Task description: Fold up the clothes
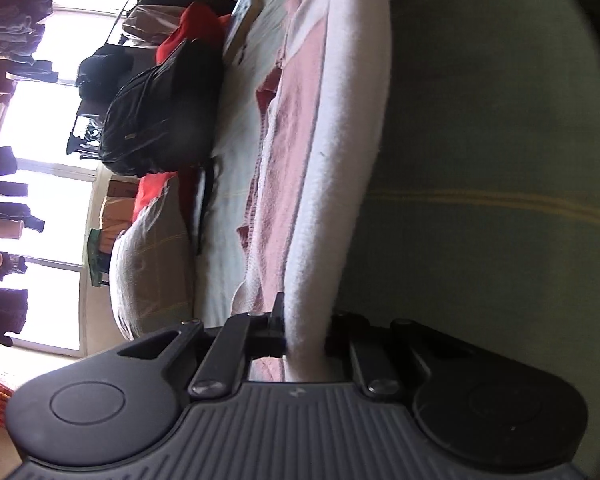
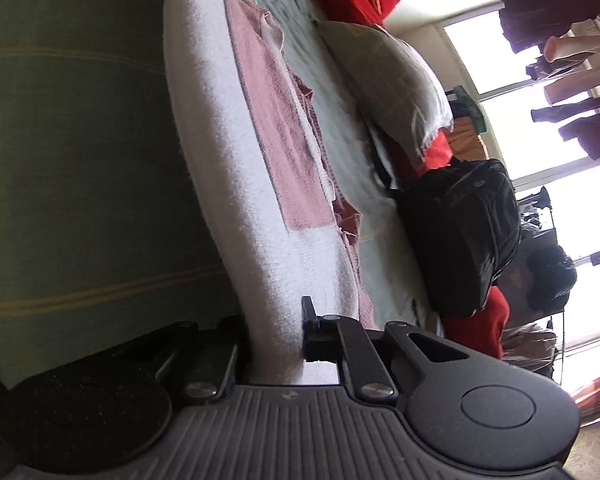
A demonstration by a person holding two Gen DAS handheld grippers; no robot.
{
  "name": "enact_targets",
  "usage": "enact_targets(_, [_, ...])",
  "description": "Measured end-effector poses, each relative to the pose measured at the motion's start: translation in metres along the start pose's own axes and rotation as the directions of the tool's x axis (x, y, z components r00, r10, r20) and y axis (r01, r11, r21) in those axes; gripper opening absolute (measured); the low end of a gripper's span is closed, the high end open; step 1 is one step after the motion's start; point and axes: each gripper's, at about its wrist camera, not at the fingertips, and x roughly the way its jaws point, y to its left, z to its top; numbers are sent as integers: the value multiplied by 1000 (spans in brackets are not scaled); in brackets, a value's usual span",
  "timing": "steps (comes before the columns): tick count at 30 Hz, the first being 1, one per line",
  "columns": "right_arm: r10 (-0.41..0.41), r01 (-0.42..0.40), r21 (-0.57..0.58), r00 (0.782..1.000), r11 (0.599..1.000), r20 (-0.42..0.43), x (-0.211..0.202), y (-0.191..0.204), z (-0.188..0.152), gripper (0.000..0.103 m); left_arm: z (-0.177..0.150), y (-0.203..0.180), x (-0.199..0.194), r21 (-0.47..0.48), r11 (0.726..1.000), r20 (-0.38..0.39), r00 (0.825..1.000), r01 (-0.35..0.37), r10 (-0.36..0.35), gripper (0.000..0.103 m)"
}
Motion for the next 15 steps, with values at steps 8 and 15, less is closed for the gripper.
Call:
enact_targets(8, [40,-40,8,999,999,-5,-45,39,-9,11,-6,-30,-48,-35,999,4,999,40,-39,8])
enact_targets(15, [72,-69,72,997,995,-39,-43,67,-16,18,-8,-51,-41,-84,994,-23,997,69,-71,11])
